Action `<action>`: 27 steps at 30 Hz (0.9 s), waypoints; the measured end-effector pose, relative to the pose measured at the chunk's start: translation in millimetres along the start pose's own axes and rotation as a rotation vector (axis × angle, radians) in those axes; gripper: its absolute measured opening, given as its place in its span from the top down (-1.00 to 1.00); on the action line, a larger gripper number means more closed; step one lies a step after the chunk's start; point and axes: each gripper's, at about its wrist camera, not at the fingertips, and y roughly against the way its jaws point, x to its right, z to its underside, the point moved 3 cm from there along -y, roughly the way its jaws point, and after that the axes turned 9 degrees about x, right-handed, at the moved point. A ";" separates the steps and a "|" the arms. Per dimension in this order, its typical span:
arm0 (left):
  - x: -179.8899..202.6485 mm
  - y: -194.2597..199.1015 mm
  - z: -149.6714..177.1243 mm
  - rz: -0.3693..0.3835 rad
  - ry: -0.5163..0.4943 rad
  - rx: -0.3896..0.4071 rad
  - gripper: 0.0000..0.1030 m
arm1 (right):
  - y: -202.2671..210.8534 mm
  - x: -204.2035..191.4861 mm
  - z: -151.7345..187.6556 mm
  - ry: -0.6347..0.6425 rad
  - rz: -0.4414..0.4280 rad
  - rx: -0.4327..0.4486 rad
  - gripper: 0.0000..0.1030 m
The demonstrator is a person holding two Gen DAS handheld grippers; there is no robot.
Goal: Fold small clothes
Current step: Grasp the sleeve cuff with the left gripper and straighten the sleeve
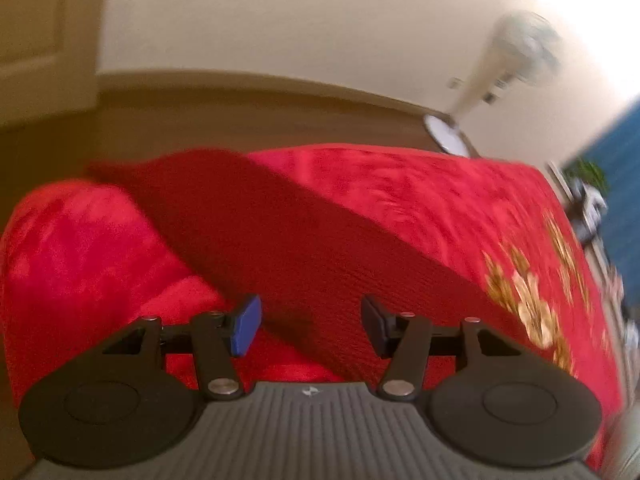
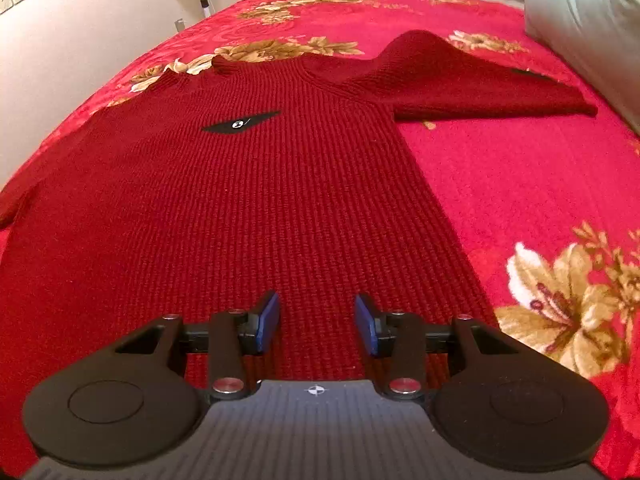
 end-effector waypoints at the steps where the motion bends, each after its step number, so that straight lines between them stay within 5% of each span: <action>1: -5.7 -1.3 -0.5 -0.015 0.030 -0.005 -0.18 | -0.5 0.7 -0.6 0.000 -0.001 -0.003 0.14; 12: -36.8 -18.7 -5.7 -0.062 0.172 -0.033 0.00 | -5.1 1.5 -3.8 0.032 0.004 -0.009 0.14; 14: -39.1 -24.5 -6.9 -0.072 0.175 -0.036 0.19 | -5.2 0.5 -3.7 0.039 0.006 -0.008 0.14; 24: -36.8 -35.2 -7.8 -0.091 0.177 -0.029 0.22 | -5.4 -2.6 -2.3 0.055 0.013 -0.002 0.14; 27: -33.6 -36.0 -7.5 -0.099 0.156 -0.018 0.42 | -5.5 -3.4 -2.4 0.057 0.014 -0.001 0.14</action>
